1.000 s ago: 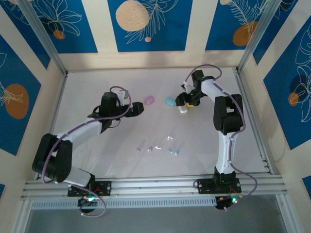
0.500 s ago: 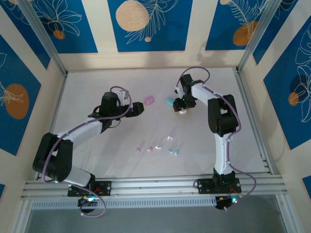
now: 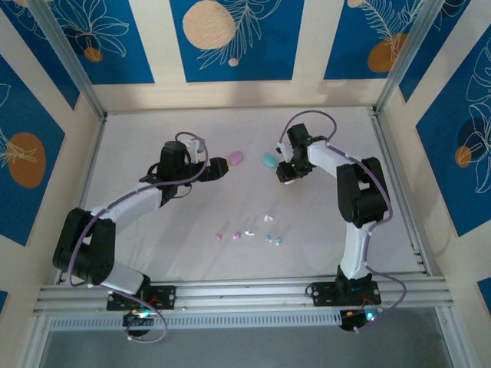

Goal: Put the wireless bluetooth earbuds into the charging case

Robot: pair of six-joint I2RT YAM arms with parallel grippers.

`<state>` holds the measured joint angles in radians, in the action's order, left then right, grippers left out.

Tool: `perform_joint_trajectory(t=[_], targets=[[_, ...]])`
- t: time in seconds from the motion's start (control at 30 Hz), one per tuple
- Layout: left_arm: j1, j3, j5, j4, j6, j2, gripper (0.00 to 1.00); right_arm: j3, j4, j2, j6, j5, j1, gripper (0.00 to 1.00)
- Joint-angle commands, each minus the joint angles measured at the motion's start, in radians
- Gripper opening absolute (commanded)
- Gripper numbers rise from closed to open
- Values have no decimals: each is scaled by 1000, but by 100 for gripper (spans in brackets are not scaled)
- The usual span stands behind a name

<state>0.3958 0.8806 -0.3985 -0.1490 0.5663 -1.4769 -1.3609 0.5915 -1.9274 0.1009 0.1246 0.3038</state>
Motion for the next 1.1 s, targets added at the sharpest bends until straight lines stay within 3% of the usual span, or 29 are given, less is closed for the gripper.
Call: perform_joint_trajectory(t=[0.0, 0.17, 0.33, 0.47, 0.73, 0.93, 1.07], targets=[[9, 49, -100, -38, 38, -12, 85, 78, -166, 213, 88, -96, 58, 41], [32, 79, -235, -134, 121, -17, 77, 309, -462, 493, 291, -232, 140, 39], [88, 128, -316, -177, 147, -11, 74, 403, -590, 632, 399, -325, 166, 38], [125, 137, -358, -198, 136, 7, 72, 399, -599, 663, 437, -331, 176, 38], [170, 208, -354, -80, 49, -7, 61, 383, -589, 668, 488, -358, 185, 38], [187, 245, -315, -13, 19, -29, 46, 376, -585, 665, 508, -353, 188, 38], [201, 278, -265, 88, -36, -38, 45, 363, -571, 662, 530, -340, 196, 38]])
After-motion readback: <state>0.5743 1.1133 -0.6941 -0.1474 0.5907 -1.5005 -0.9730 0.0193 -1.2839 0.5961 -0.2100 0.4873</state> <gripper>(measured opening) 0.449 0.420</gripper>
